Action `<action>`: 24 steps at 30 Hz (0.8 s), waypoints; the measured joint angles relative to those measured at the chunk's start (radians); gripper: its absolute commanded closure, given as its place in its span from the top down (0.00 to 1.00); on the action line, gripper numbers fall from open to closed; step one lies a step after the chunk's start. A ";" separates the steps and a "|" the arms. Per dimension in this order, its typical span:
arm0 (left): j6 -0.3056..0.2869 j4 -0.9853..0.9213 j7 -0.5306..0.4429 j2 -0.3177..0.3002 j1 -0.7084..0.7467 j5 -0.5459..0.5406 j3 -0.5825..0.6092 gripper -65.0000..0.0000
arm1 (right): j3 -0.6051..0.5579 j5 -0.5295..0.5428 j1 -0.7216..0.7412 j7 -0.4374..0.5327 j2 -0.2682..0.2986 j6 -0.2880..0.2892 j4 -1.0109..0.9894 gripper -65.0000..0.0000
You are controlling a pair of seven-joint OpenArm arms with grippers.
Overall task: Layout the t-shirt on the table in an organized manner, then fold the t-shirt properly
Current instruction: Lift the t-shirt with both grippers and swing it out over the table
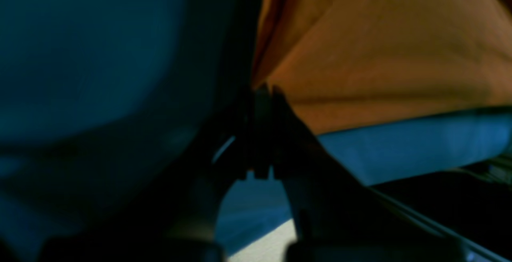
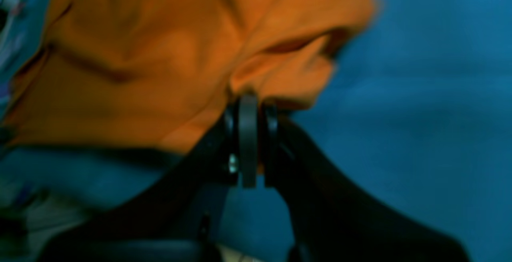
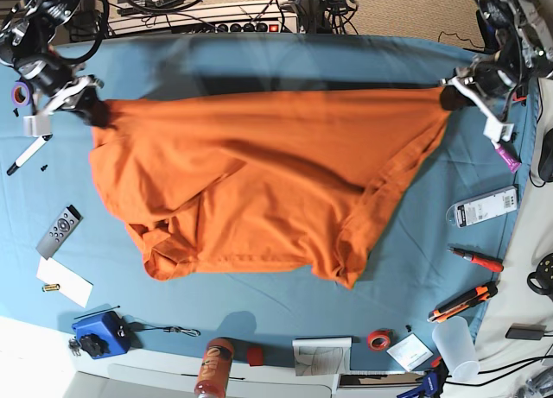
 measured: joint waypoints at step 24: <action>-0.056 -0.002 -0.040 -0.014 -0.074 -0.003 -0.100 0.00 | -0.019 -0.143 0.147 0.052 0.039 0.018 0.002 0.00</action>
